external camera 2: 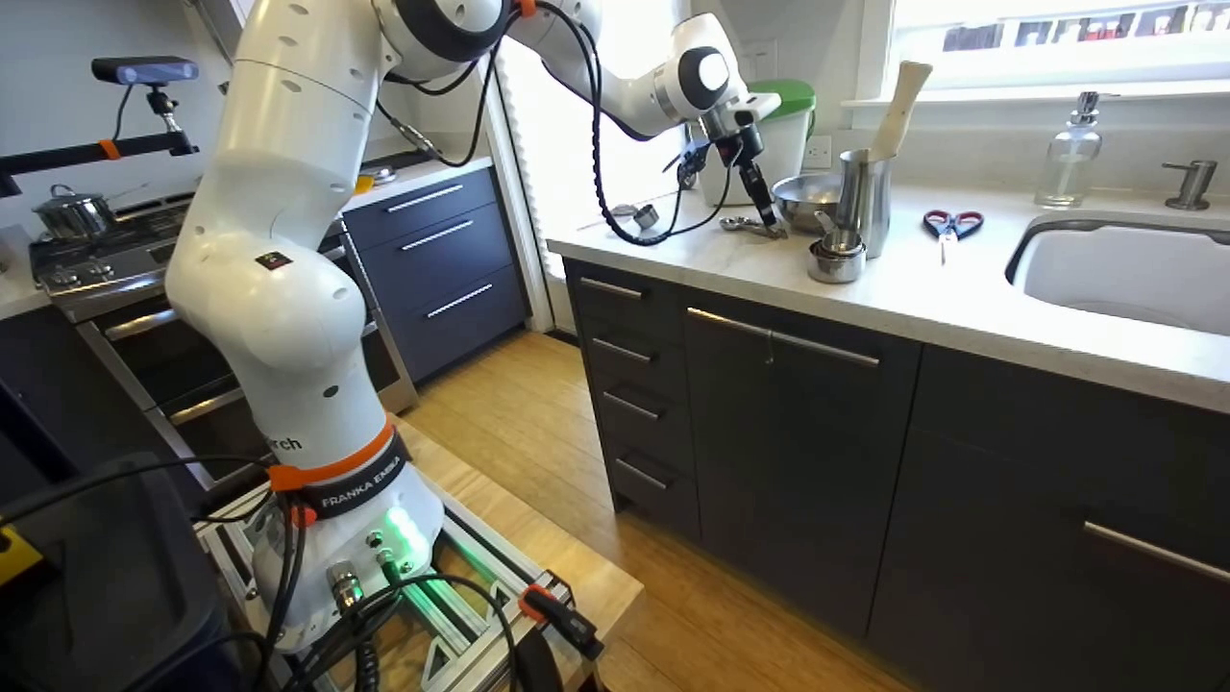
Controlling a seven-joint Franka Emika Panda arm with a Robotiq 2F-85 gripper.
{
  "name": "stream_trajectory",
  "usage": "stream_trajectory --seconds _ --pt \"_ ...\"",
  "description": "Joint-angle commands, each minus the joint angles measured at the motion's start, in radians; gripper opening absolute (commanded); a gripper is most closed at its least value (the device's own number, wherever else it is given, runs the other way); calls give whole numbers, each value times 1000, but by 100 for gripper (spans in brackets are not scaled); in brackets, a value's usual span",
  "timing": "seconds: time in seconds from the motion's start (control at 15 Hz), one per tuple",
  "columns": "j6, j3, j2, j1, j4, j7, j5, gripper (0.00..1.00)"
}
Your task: Pick up the ring cutlery set and place it inside the metallic bowl
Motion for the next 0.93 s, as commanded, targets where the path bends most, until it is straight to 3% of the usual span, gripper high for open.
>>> stream_trajectory --seconds 0.0,0.47,0.53,0.6,0.67,0.87 --pt "14 -19 35 12 32 14 -15 41" --pt "12 -22 57 12 56 9 -11 30" --pt "10 -22 60 12 59 9 -10 27" --pt "10 -23 62 12 63 9 -9 11" --pt "7 -23 64 12 65 9 -8 5" --pt "-5 -24 58 15 62 12 -7 0"
